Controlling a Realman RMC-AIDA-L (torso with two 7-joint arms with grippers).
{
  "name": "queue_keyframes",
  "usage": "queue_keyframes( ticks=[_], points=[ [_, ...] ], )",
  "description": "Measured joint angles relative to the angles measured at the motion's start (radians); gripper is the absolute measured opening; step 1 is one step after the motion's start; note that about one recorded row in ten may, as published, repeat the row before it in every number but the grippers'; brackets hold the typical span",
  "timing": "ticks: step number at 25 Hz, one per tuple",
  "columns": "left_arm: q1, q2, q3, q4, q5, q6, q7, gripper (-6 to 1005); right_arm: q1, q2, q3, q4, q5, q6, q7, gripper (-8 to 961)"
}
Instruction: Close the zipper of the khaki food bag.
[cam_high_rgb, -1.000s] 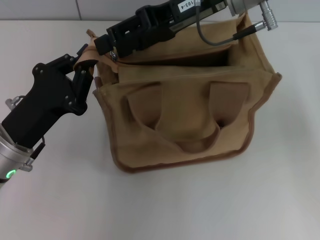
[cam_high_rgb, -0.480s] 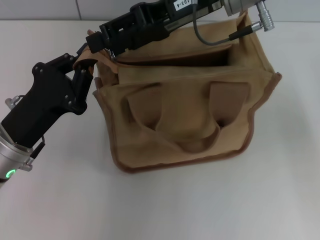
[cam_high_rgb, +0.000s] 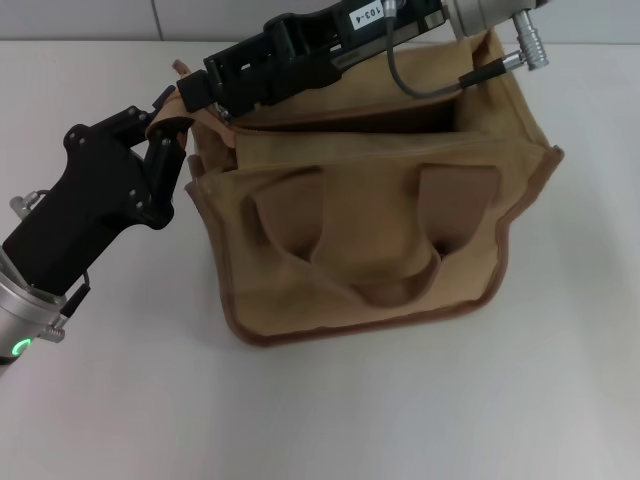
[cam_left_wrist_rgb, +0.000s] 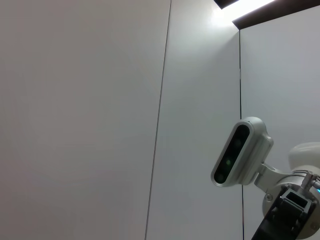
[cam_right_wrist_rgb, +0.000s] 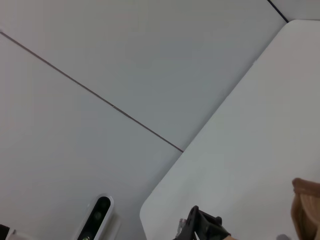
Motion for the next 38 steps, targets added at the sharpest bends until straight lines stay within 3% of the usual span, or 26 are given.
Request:
queue_keyframes(
  ticks=[26, 38],
  points=[
    [0.004, 0.000, 0.000, 0.000, 0.000, -0.001, 0.000, 33, -0.013, 0.003, 0.010, 0.000, 0.017, -0.007, -0.032, 740],
    [0.002, 0.000, 0.000, -0.001, 0.000, -0.002, 0.010, 33, -0.016, 0.002, 0.001, 0.000, 0.032, -0.002, -0.043, 525]
  ],
)
